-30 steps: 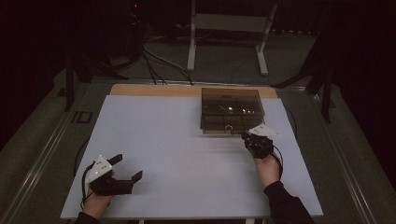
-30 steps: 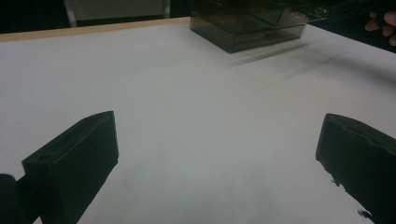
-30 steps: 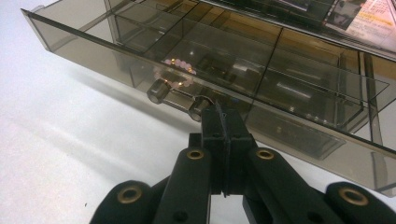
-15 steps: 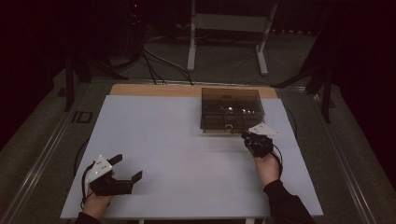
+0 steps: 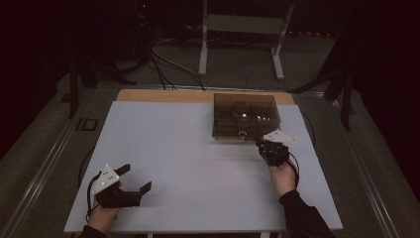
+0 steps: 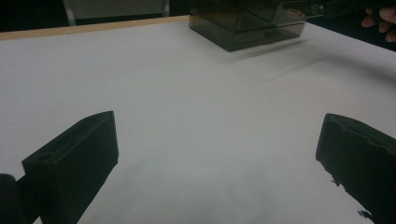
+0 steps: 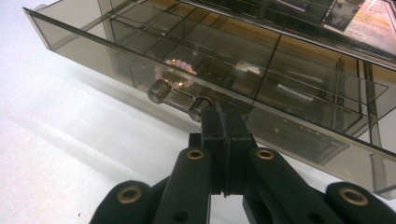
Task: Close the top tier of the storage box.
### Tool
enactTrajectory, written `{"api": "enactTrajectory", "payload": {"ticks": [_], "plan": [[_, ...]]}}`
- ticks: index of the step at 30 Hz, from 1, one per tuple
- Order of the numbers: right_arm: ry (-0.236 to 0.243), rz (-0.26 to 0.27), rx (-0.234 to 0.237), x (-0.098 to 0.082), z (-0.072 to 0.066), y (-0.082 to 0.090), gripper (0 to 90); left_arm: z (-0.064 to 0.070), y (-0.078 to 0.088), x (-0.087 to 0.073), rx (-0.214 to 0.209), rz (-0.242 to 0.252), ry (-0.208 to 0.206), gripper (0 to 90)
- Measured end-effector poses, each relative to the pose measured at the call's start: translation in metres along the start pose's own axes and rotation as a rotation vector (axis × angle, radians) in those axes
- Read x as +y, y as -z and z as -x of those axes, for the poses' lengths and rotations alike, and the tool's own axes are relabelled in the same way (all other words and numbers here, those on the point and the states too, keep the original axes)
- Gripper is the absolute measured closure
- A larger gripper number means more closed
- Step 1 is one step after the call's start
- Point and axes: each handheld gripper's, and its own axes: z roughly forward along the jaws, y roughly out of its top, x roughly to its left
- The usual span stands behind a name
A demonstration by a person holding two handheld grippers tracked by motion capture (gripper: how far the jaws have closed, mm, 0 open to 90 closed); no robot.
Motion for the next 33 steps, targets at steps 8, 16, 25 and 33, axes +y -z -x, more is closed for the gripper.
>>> {"api": "enactTrajectory", "payload": {"ticks": [8, 16, 25, 33], "plan": [[-0.002, 0.005, -0.005, 0.0025, 0.0016, -0.0005, 90.0, 0.0, 0.0003, 0.0002, 0.0, 0.003, 0.001, 0.0], [-0.003, 0.002, -0.008, 0.0046, 0.0023, -0.0023, 90.0, 0.0, 0.0003, 0.0002, 0.0, 0.003, 0.001, 0.0], [-0.007, 0.0, -0.009, 0.0064, 0.0034, -0.0053, 90.0, -0.0001, 0.0005, 0.0003, 0.0, 0.004, 0.001, 0.0], [-0.01, -0.005, -0.012, 0.0073, 0.0051, -0.0081, 90.0, -0.0001, 0.0006, 0.0003, 0.001, 0.004, 0.0, 0.0]]}}
